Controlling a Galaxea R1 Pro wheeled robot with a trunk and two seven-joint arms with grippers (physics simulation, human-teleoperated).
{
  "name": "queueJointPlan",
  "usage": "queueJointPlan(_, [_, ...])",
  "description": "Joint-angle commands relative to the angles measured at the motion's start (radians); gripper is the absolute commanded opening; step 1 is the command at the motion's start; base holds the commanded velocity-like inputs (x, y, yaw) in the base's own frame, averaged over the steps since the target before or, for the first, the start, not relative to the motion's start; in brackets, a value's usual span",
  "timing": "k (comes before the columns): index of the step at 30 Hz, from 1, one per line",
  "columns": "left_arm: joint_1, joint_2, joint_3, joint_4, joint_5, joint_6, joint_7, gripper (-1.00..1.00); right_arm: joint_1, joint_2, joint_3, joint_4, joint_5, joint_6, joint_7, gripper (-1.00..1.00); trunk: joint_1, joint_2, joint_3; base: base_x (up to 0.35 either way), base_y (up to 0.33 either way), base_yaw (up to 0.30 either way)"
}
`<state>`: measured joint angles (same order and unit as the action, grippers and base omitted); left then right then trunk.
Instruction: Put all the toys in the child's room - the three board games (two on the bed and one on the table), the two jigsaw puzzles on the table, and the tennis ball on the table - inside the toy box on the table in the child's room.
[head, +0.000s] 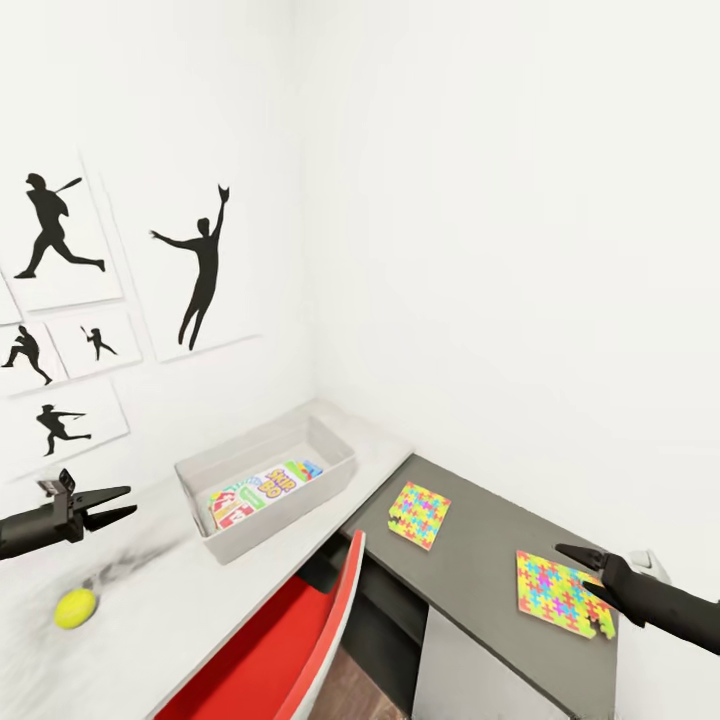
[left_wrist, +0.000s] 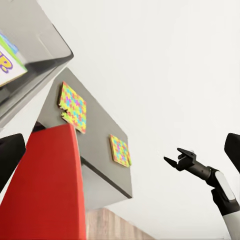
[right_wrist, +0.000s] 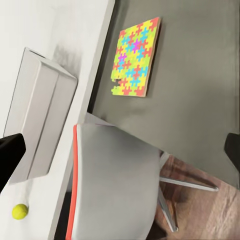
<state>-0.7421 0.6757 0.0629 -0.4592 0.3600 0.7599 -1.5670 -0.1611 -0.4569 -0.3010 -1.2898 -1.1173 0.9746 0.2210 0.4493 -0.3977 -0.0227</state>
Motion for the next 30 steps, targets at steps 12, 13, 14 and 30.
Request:
queueJointPlan(12, [0.000,0.017,0.001,-0.003,0.002,0.030,-0.004,1.00,-0.001,0.000,0.001,0.022,0.012,0.004,0.010,1.00,0.001,-0.002,0.001,-0.002,0.002,-0.126])
queueJointPlan(13, [0.000,0.017,0.001,-0.006,0.002,0.032,-0.004,1.00,-0.001,0.000,0.001,0.022,0.012,0.004,0.009,1.00,0.001,-0.002,0.001,0.000,0.000,-0.009])
queueJointPlan(14, [0.000,0.017,0.000,-0.009,0.002,0.034,-0.004,1.00,-0.001,0.000,0.001,0.023,0.014,0.003,0.009,1.00,0.001,-0.002,0.001,0.000,0.000,-0.006])
queueJointPlan(30, [0.000,0.022,-0.002,-0.016,0.002,0.036,-0.004,1.00,-0.001,0.000,0.000,0.068,0.016,-0.005,0.010,1.00,0.001,-0.002,0.001,0.000,0.000,-0.029])
